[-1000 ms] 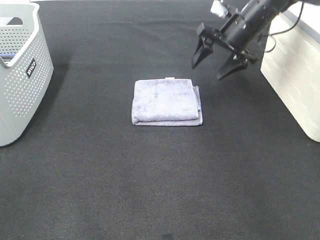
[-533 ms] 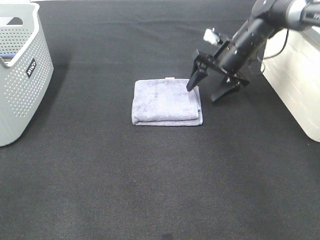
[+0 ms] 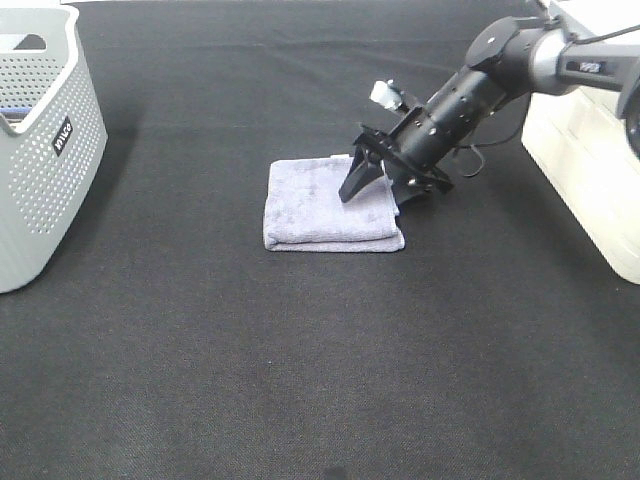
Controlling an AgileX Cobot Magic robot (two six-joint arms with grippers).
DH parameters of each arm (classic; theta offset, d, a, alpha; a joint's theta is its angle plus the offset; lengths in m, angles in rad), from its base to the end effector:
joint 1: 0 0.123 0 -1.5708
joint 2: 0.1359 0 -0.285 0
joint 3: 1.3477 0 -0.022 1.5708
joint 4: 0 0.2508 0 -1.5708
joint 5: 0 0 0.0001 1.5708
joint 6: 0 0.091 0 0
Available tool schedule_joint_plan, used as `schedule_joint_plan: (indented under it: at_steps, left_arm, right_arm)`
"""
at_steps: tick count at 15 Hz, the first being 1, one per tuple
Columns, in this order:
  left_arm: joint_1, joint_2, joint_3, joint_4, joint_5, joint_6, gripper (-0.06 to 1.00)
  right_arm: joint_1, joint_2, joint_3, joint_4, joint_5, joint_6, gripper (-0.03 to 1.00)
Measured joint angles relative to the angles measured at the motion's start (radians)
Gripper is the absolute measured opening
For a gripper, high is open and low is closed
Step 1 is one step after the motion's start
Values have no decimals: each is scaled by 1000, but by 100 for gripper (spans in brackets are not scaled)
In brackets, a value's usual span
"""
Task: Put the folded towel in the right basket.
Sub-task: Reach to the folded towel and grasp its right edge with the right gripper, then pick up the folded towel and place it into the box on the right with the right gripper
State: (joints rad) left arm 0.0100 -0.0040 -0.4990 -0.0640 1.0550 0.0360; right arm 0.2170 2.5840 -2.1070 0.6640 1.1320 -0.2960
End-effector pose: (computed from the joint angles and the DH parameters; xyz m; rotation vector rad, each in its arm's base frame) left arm -0.0051 -0.0051 0.2776 0.0293 2.0341 -0.0476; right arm 0.4885 0.1597 0.0900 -0.3469 2.9122 0.9135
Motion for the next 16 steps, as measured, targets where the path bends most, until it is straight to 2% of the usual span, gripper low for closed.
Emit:
schedule_joint_plan:
  at_steps: [2, 3, 6, 13, 16]
  left_arm:
    - [0, 0, 0, 0, 0, 0, 97]
    - [0, 0, 0, 0, 0, 0, 97]
    - [0, 0, 0, 0, 0, 0, 97]
    - [0, 0, 0, 0, 0, 0, 97]
    - [0, 0, 0, 0, 0, 0, 97]
  right_arm:
    - [-1, 9, 0, -12, -20, 18, 20]
    - [-1, 9, 0, -20, -20, 26, 9]
    - [-1, 2, -8, -29, -12, 26, 10]
    - [-1, -202, -112, -61, 42, 25, 10]
    - [-1, -342, -116, -132, 52, 25, 10]
